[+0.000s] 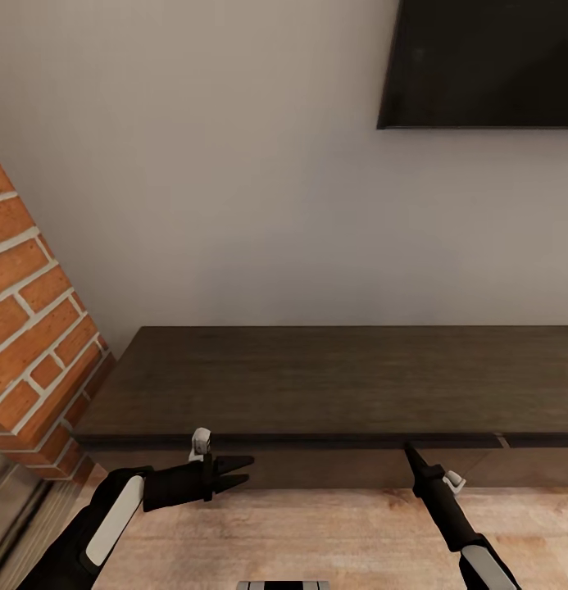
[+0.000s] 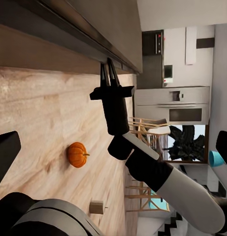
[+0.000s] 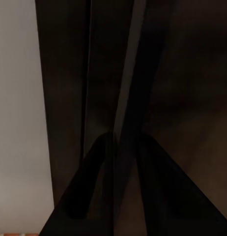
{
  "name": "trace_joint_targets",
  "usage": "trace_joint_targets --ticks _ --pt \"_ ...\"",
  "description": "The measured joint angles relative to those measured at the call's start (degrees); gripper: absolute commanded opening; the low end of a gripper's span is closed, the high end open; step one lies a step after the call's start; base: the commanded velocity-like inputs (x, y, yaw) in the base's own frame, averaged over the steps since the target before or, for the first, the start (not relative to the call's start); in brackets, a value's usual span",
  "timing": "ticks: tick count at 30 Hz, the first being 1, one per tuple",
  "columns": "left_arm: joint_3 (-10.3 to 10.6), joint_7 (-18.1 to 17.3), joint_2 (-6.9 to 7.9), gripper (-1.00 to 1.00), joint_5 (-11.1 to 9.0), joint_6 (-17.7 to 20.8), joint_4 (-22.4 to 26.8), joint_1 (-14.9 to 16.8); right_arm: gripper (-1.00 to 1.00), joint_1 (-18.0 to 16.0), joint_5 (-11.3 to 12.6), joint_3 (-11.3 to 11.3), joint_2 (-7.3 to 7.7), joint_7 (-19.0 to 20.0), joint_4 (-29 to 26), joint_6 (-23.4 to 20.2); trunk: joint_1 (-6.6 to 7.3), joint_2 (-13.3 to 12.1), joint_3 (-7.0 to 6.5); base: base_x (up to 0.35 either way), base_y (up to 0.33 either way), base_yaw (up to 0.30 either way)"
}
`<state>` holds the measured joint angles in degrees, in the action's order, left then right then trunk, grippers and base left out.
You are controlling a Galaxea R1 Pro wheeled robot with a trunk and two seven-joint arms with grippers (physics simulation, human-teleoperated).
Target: Place each of the two pumpkins and all three candles from the living room inside a cabinet in the living room (use any cabinet), then make sure every cabinet is closed, and position the cauldron so it is next to a table in the living room.
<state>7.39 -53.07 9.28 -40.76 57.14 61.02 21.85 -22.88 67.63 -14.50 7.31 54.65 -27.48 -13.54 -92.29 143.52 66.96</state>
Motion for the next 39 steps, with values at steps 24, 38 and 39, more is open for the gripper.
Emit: trace_joint_targets --ticks 24,38,39 --pt "0.1 0.0 -0.2 1.0 0.0 0.0 0.0 0.0 -1.0 0.0 0.0 0.0 0.01 0.1 0.1 0.1 0.0 0.0 0.0 -0.117 0.0 0.0" --pt "11.2 -0.4 -3.01 1.0 -0.1 0.1 0.3 0.0 -1.0 0.0 0.1 -0.1 0.01 0.5 0.3 0.0 0.0 0.0 0.0 -0.001 0.0 0.0" --pt "11.7 -0.4 -3.83 1.0 -0.1 0.1 0.4 0.0 -1.0 0.0 0.1 -0.1 0.0 0.5 0.3 0.0 0.0 0.0 0.0 0.0 0.0 0.0"
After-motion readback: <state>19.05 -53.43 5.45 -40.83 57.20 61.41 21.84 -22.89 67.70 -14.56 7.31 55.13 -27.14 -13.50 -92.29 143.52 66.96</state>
